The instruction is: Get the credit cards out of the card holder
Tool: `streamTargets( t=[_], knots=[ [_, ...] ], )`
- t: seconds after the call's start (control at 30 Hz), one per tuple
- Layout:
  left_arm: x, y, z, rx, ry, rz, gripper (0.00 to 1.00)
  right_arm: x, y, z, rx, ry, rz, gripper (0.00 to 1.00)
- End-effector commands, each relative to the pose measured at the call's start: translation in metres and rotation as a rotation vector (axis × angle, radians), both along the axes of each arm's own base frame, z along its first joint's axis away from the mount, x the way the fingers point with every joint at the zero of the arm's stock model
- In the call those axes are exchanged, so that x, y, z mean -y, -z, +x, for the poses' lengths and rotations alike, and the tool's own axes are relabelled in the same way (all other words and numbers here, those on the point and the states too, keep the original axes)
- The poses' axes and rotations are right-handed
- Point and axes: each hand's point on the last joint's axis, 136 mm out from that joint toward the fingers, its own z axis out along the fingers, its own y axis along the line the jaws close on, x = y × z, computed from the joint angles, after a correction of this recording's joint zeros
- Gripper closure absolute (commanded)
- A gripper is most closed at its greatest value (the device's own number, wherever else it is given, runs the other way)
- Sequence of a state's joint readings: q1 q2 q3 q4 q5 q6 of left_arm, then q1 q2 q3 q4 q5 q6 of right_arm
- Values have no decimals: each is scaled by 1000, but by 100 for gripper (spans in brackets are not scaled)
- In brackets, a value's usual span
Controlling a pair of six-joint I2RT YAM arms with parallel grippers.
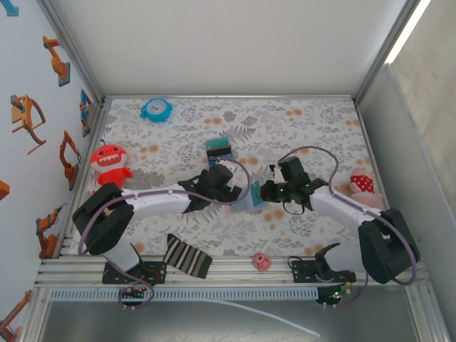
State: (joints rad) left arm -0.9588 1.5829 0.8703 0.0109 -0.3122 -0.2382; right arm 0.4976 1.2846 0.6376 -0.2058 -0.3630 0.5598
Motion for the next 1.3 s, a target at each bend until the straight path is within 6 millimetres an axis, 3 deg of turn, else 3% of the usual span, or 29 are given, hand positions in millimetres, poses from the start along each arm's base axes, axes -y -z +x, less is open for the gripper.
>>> streamTargets(
  t=[0.0, 0.13, 0.3, 0.6, 1.2, 1.27],
  knots=[
    [4, -36, 9, -13, 45, -156, 3, -6, -31, 7, 120, -82, 23, 100],
    [7, -70, 11, 4, 128, -238, 3, -17, -53, 6, 188, -164, 75, 100],
    [19, -90, -7, -34, 332, -276, 3, -34, -77, 0, 246, -275, 159, 100],
    [19, -97, -25, -57, 540, -270, 0, -51, -110, -18, 312, -438, 279, 100],
    [34, -88, -51, -218, 766, -303, 29, -57, -132, -36, 370, -555, 329, 100],
    [35, -87, -54, -235, 785, -308, 36, -58, -135, -37, 382, -570, 334, 100]
  ],
)
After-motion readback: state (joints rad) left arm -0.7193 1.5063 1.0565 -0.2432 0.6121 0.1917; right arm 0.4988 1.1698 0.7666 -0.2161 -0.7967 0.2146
